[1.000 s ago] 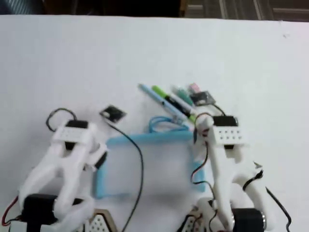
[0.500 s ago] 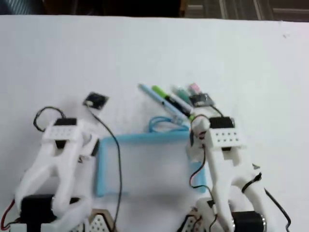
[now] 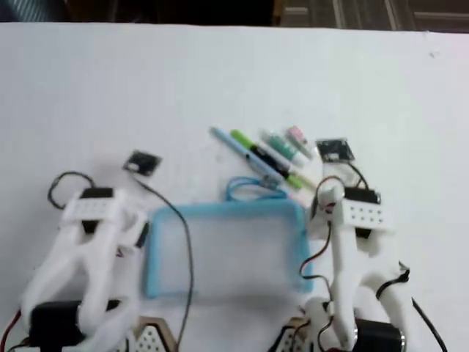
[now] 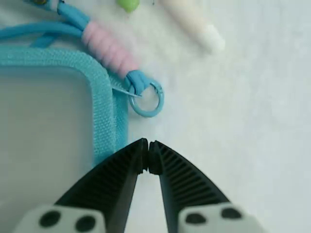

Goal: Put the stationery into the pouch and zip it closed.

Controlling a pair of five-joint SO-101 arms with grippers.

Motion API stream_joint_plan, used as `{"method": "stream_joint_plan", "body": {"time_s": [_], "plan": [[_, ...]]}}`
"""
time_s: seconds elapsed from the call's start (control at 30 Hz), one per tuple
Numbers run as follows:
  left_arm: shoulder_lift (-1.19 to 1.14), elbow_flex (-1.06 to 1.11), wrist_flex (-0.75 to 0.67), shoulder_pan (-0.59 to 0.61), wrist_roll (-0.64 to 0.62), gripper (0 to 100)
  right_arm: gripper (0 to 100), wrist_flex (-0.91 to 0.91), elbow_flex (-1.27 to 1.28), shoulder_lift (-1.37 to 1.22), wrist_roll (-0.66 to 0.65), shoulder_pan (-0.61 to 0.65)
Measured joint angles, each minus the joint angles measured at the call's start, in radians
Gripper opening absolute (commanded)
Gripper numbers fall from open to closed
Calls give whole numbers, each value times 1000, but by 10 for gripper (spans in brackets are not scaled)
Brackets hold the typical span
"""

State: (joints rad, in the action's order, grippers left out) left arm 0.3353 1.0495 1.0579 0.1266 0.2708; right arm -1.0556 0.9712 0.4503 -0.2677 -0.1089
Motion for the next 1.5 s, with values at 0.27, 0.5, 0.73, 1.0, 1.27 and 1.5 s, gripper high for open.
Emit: {"method": "stream_joint_plan", "body": {"time_s": [0.27,0.5,0.73,1.0,1.27,1.5], "plan": [[0,0,0,-110,0,23,17,58,152,2,-2,146],[3,-2,-8,-106,-2,23,17,31,158,8,138,356],[11,-132,-20,55,2,23,17,28,64,6,308,692],[9,-430,103,282,2,23,17,81,-140,6,353,968],[9,-646,394,319,2,67,18,26,-176,6,353,945],[9,-649,499,359,2,80,35,-180,-222,9,169,726]]}}
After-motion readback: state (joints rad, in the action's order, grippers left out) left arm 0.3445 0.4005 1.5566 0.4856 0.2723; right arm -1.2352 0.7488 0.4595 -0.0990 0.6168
